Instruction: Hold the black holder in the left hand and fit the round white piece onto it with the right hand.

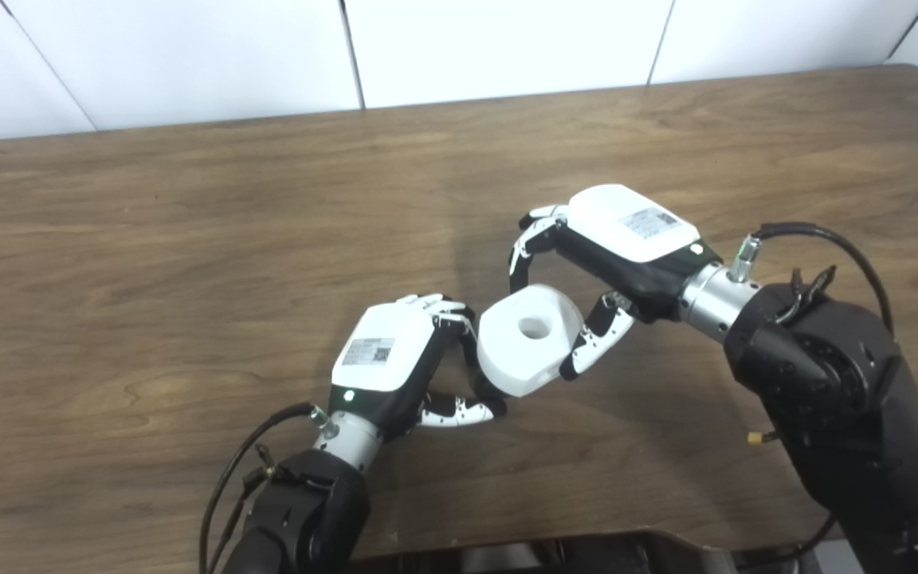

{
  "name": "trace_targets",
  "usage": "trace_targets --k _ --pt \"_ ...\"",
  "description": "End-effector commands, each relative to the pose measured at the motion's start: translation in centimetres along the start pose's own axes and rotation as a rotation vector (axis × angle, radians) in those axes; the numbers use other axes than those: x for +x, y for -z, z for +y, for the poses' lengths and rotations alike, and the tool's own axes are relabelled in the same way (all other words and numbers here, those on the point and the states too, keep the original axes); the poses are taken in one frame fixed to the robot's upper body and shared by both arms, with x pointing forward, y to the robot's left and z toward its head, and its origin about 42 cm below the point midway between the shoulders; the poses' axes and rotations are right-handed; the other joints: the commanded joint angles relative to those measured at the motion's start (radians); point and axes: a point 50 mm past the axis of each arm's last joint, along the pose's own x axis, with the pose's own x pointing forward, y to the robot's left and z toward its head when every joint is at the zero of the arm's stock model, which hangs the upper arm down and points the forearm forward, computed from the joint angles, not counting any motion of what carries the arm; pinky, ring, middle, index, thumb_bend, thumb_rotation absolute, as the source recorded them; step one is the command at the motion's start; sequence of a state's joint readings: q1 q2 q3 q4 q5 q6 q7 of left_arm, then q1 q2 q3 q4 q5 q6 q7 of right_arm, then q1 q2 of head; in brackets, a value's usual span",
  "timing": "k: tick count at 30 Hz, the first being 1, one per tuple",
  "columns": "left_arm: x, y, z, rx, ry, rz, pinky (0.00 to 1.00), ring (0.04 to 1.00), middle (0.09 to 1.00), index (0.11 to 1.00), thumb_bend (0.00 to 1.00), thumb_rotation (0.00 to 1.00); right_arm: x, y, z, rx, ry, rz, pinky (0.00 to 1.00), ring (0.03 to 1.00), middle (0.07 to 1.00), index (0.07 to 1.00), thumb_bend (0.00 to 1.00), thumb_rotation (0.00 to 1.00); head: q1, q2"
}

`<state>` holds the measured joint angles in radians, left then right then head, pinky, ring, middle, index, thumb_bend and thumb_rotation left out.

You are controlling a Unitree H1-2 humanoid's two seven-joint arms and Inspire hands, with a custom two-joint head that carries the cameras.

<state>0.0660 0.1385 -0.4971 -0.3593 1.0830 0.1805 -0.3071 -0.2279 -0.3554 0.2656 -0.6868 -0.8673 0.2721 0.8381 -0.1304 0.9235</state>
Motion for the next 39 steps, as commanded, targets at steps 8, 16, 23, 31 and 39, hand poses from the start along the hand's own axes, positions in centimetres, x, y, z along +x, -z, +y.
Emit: trace_targets --k 8,16,23,31,39 --pt "-0.61 1.01 -1.96 0.028 0.135 0.062 0.86 0.845 0.796 0.533 0.57 0.10 -0.04 -0.17 -0.52 -0.021 -0.020 0.015 0.78 0.892 0.735 0.503 0.61 0.17 0.002 -0.002" --pt "-0.59 1.07 -1.98 0.017 0.142 0.071 0.87 0.849 0.806 0.727 0.75 0.23 0.01 -0.09 -0.77 -0.021 -0.106 0.047 0.83 0.959 0.815 0.638 1.00 0.34 0.004 -0.005" --pt "-0.58 1.23 -2.07 0.012 0.136 0.069 0.86 0.844 0.804 0.743 0.77 0.25 -0.05 0.03 -1.01 -0.040 -0.160 0.068 0.88 0.989 0.860 0.708 1.00 0.39 0.003 -0.006" --pt "-0.44 1.28 -2.14 0.008 0.141 0.083 0.86 0.852 0.815 0.761 0.81 0.29 -0.03 0.07 -1.39 -0.049 -0.185 0.077 0.95 1.000 0.903 0.756 1.00 0.39 0.006 -0.010" --pt "-0.46 1.78 -2.18 -0.027 0.166 0.088 0.89 0.878 0.839 0.794 0.86 0.29 0.40 -0.07 -1.25 -0.048 -0.185 0.081 0.95 1.000 0.904 0.758 1.00 0.41 0.023 -0.021"
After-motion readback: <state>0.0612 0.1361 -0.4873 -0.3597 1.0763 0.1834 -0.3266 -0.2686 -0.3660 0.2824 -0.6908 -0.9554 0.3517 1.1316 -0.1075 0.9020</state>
